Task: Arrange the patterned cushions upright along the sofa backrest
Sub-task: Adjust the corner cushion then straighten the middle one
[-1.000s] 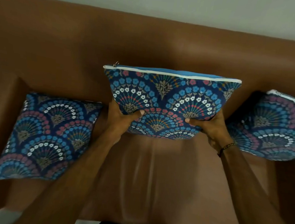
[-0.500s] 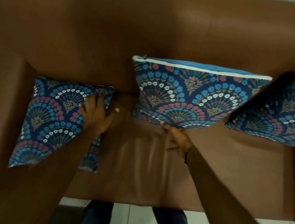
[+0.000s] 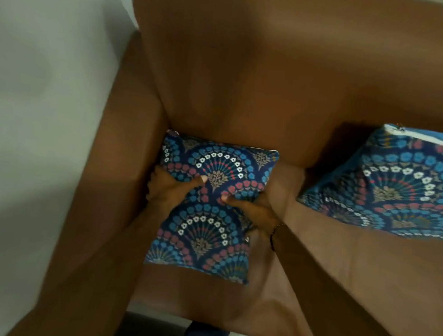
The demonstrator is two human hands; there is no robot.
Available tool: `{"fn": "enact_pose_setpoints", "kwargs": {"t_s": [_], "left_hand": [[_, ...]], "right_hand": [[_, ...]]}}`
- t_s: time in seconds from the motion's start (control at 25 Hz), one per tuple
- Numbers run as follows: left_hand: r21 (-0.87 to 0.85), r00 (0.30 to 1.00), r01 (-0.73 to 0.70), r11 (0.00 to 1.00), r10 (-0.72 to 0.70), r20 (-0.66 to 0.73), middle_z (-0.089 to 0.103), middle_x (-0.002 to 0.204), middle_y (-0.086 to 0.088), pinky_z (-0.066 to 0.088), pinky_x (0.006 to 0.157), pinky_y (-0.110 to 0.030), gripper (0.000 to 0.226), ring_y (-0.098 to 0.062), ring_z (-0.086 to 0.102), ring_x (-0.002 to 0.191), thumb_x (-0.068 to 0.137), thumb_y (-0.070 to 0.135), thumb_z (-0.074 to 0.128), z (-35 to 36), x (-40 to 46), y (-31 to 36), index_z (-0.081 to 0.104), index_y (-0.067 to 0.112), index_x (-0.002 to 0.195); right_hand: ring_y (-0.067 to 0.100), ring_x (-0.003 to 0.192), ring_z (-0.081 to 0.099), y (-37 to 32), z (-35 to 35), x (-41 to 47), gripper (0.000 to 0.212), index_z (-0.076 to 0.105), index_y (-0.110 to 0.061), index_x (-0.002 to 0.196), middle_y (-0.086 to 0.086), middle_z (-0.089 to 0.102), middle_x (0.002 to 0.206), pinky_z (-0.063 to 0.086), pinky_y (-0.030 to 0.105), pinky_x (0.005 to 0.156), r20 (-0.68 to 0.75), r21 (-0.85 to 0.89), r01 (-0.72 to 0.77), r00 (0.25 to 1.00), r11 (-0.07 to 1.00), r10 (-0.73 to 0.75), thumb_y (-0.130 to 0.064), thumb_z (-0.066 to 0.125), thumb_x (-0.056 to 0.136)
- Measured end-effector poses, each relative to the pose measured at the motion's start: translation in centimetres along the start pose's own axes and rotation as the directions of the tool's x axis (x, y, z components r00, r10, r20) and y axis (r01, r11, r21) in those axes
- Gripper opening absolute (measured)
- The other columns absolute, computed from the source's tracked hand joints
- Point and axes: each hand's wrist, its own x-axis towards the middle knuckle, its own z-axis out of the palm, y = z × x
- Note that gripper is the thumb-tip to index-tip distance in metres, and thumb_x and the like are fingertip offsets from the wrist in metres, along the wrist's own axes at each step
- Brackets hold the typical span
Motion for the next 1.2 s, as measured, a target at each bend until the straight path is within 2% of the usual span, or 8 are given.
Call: {"fn": "enact_pose_setpoints", "kwargs": {"t_s": [0.12, 0.32, 0.48, 0.68, 0.76, 0.96, 1.08, 1.2], "left_hand": [[-0.173, 0.966, -0.240, 0.955, 0.218, -0.137, 0.049, 0.154, -0.007, 0.047, 0.117, -0.049, 0.141, -0.027, 0.050, 0.142, 0.037, 0.066, 0.095, -0.2, -1.5, 0.7, 0.033, 0.017, 0.154], [-0.248, 0.812, -0.578, 0.778, 0.519, -0.266, 0.041, 0.155, -0.002, 0.033, 0.114, -0.005, 0.138, -0.007, 0.043, 0.142, 0.048, 0.046, 0.103, -2.1, -1.4, 3.7, 0.024, 0.007, 0.154], [-0.188, 0.820, -0.569, 0.800, 0.538, -0.195, 0.034, 0.161, -0.005, 0.031, 0.125, -0.029, 0.141, -0.017, 0.035, 0.152, 0.053, 0.049, 0.101, -2.5, -0.8, 3.3, 0.017, 0.014, 0.160], [-0.178, 0.844, -0.517, 0.837, 0.464, -0.269, 0.023, 0.169, -0.004, 0.026, 0.127, -0.032, 0.141, -0.020, 0.025, 0.158, 0.060, 0.061, 0.095, -0.6, -2.0, 2.1, 0.007, 0.023, 0.164], [-0.164, 0.856, -0.478, 0.863, 0.416, -0.307, 0.022, 0.168, -0.016, 0.024, 0.129, -0.030, 0.131, -0.026, 0.024, 0.156, 0.072, 0.054, 0.090, 1.5, -4.4, 1.4, 0.007, 0.009, 0.164], [0.036, 0.870, -0.398, 0.917, 0.390, -0.302, 0.048, 0.150, -0.035, 0.033, 0.125, -0.054, 0.105, -0.046, 0.047, 0.142, 0.089, 0.075, 0.047, 11.1, -12.0, 0.9, 0.039, -0.010, 0.150], [0.031, 0.877, -0.468, 0.883, 0.469, -0.104, 0.046, 0.158, -0.021, 0.034, 0.124, -0.055, 0.099, -0.035, 0.045, 0.147, 0.083, 0.072, 0.057, 17.3, -14.8, 3.4, 0.035, 0.008, 0.156], [-0.151, 0.868, -0.482, 0.863, 0.494, 0.052, 0.037, 0.163, -0.015, 0.038, 0.122, -0.054, 0.119, -0.031, 0.043, 0.147, 0.064, 0.063, 0.077, 22.3, -16.8, 8.5, 0.022, 0.023, 0.162]], "right_hand": [[0.003, 0.095, 0.077, 0.0, -0.3, -1.5, 0.058, 0.065, -0.016, 0.122, 0.009, 0.074, 0.122, 0.065, 0.027, 0.078, -0.267, 0.118, 0.388, 0.899, 0.914, -0.347, 0.006, 0.090, 0.074], [0.015, 0.115, 0.068, -4.9, -0.3, -1.8, 0.089, 0.045, -0.006, 0.139, 0.017, 0.064, 0.137, 0.057, 0.025, 0.097, -0.381, -0.016, 0.630, 0.714, 0.777, -0.587, 0.014, 0.091, 0.066], [-0.024, 0.091, 0.066, -5.9, -0.2, -1.5, 0.080, 0.059, 0.012, 0.130, -0.002, 0.071, 0.114, 0.050, -0.003, 0.075, -0.338, -0.171, 0.632, 0.683, 0.756, -0.648, 0.011, 0.096, 0.060], [-0.028, 0.089, 0.063, -4.9, -1.7, -1.0, 0.091, 0.052, 0.000, 0.134, -0.018, 0.064, 0.110, 0.048, -0.005, 0.072, -0.303, -0.136, 0.587, 0.742, 0.798, -0.597, 0.005, 0.100, 0.056], [-0.022, 0.094, 0.063, -4.0, -2.8, -1.3, 0.090, 0.047, -0.018, 0.130, -0.023, 0.059, 0.114, 0.049, -0.003, 0.073, -0.295, -0.089, 0.546, 0.785, 0.833, -0.546, -0.003, 0.101, 0.059], [0.027, 0.107, 0.070, 3.9, -11.1, -3.9, 0.033, 0.069, -0.002, 0.113, 0.009, 0.073, 0.110, 0.060, 0.025, 0.093, -0.351, -0.157, 0.293, 0.876, 0.943, -0.331, 0.000, 0.084, 0.083], [0.023, 0.086, 0.065, 10.0, -19.8, -8.4, 0.023, 0.067, -0.010, 0.075, -0.002, 0.067, 0.077, 0.056, 0.009, 0.058, -0.487, -0.039, 0.303, 0.826, 0.952, -0.283, 0.000, 0.086, 0.081], [0.023, 0.082, 0.061, 12.2, -29.7, -13.2, 0.025, 0.060, -0.013, 0.088, 0.000, 0.060, 0.077, 0.065, 0.033, 0.078, -0.681, 0.152, 0.359, 0.714, 0.921, -0.165, -0.001, 0.082, 0.086]]}}
